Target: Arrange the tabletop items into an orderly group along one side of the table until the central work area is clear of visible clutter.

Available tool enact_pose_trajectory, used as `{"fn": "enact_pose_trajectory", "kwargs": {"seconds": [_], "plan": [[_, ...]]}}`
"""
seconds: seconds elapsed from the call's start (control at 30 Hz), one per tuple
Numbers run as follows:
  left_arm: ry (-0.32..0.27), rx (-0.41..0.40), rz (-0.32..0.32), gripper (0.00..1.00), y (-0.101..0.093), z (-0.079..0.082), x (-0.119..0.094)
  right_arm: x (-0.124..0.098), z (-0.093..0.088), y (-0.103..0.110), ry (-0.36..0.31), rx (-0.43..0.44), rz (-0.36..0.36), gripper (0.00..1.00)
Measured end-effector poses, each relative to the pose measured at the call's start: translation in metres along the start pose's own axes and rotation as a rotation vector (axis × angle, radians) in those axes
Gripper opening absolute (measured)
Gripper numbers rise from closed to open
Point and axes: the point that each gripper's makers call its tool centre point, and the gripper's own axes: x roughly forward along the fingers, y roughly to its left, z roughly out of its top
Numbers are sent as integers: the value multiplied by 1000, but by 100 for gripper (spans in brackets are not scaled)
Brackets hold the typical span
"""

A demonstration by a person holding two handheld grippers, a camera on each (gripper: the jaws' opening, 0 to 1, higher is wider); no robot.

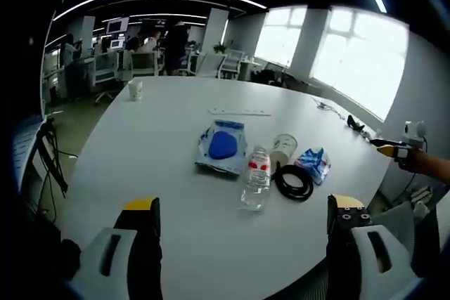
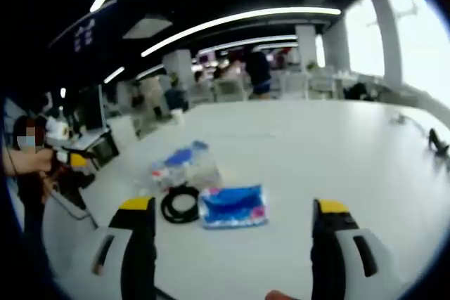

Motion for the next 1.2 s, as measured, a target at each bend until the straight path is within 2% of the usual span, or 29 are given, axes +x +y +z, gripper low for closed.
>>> {"fn": "enact_pose_trajectory", "kwargs": {"seconds": [0.7,1.2], "plan": [[10,8,2,99,4,2,2,2,2,-1,-3,2,-2,88],[29,5,5,99,6,-2,3,1,1,-4,3,2,-6,88]]}}
